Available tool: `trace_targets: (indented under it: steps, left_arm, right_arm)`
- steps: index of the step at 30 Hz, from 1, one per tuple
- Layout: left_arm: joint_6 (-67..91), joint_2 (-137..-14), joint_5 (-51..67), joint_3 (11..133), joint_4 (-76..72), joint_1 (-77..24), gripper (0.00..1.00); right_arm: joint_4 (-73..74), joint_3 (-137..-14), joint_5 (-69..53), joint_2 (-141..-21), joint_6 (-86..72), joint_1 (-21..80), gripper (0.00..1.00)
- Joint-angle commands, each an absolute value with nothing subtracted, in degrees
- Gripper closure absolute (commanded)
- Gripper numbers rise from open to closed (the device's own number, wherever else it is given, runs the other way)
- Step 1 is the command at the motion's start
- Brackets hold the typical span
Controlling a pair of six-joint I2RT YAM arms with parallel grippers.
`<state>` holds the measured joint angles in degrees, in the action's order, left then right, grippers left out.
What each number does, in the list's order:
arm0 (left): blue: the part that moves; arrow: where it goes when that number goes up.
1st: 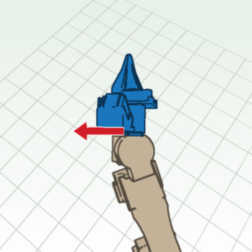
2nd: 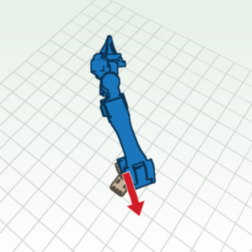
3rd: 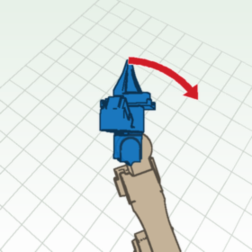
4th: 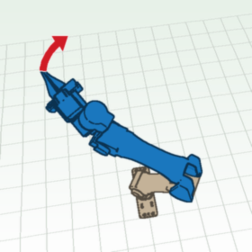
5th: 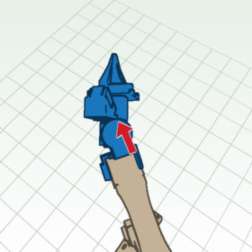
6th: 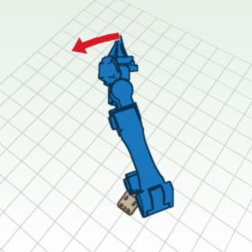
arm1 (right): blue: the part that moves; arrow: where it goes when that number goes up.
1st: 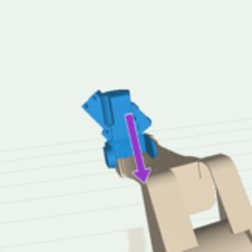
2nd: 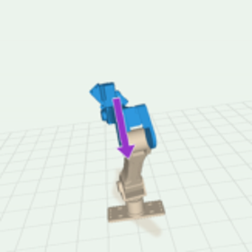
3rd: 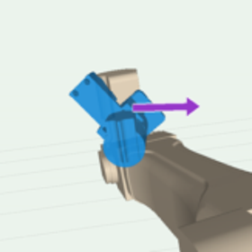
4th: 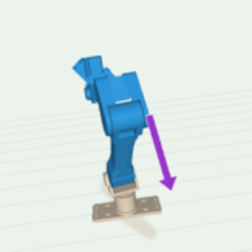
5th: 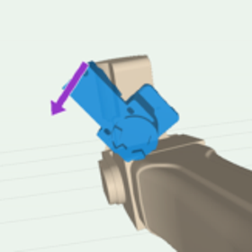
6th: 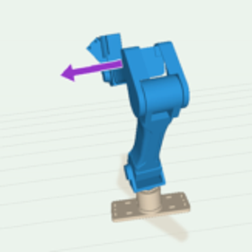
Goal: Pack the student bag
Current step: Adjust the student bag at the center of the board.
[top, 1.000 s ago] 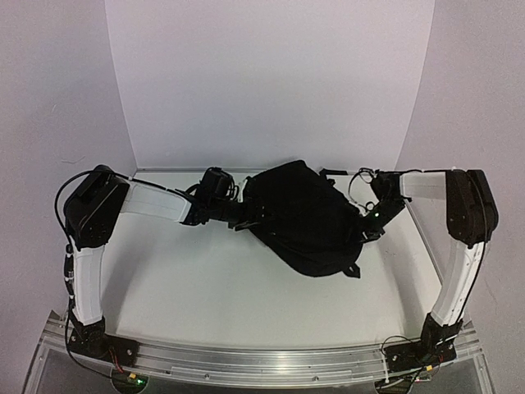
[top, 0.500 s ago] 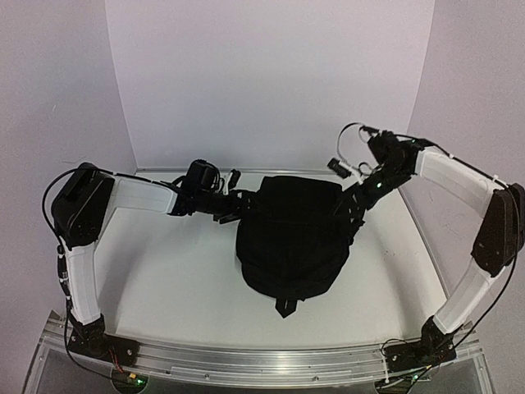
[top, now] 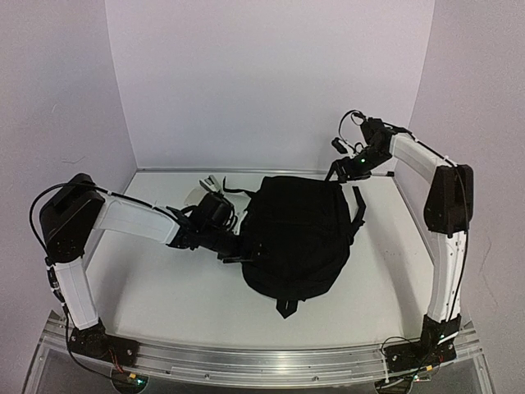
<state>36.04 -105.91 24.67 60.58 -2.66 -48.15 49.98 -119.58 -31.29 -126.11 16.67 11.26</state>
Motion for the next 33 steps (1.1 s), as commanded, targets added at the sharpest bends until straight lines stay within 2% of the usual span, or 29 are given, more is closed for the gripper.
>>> trace_targets:
  steps: [1, 4, 8, 10, 12, 14, 17, 23, 27, 31, 33]
  left_arm:
    - [41.1, -103.8, 24.1, 56.2, -5.8, -49.3, 0.13]
    - [41.7, -103.9, 23.4, 55.3, -6.5, -49.4, 0.26]
    - [40.5, -103.9, 22.2, 56.9, -5.2, -47.2, 0.55]
    - [40.1, -104.1, 22.3, 58.0, -4.3, -44.5, 0.66]
    - [39.2, -104.4, 22.6, 59.1, -3.1, -41.6, 0.73]
    - [37.7, -104.9, 22.8, 60.5, -2.1, -38.5, 0.75]
    - [34.2, -106.6, 22.4, 64.3, 2.5, -35.2, 0.74]
    - [30.9, -109.9, 25.0, 70.5, 5.0, -30.2, 0.55]
    - [28.5, -107.9, 25.2, 71.5, 7.3, -29.9, 0.48]
    - [25.5, -100.0, 23.4, 67.1, 8.5, -29.9, 0.30]
    - [24.1, -94.7, 23.0, 64.2, 8.7, -30.0, 0.25]
  right_arm:
    - [46.3, -129.2, -31.0, -131.8, 13.1, 11.5, 0.02]
    - [46.1, -128.5, -34.4, -134.1, 13.0, 11.6, 0.05]
    - [46.1, -119.1, -38.9, -131.9, 15.5, 11.5, 0.15]
    - [46.1, -112.0, -41.0, -128.5, 17.3, 11.6, 0.20]
    - [46.1, -103.9, -43.2, -123.9, 19.1, 11.7, 0.26]
    - [46.1, -96.2, -44.8, -119.2, 20.9, 12.0, 0.31]
    - [46.3, -85.1, -47.3, -111.0, 22.9, 13.7, 0.35]
    - [49.8, -68.5, -47.5, -98.0, 26.9, 27.6, 0.35]
    - [53.7, -70.7, -44.9, -94.2, 27.6, 29.8, 0.32]
    - [55.2, -75.3, -40.3, -88.6, 29.3, 29.8, 0.31]
    - [53.7, -76.9, -39.1, -87.8, 29.0, 29.9, 0.31]
